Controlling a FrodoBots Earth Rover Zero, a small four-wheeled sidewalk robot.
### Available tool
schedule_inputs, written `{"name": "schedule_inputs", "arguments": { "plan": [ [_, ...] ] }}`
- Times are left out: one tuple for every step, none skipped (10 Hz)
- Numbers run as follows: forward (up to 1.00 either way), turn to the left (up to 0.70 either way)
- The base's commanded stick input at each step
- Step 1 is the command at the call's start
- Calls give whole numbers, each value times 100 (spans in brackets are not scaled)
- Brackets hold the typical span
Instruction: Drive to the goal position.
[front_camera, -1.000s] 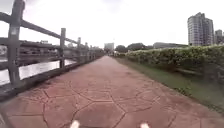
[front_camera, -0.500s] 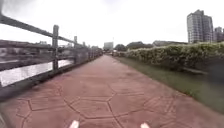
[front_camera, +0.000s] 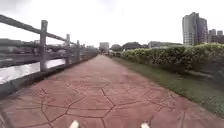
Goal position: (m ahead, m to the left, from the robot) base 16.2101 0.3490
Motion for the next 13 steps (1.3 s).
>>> {"name": "schedule_inputs", "arguments": {
  "plan": [
    [70, 0],
    [70, 0],
    [70, 0],
    [70, 0],
    [70, 0],
    [70, 0],
    [70, 0],
    [70, 0],
    [70, 0],
    [70, 0],
    [70, 0],
    [70, 1],
    [70, 13]
  ]
}}
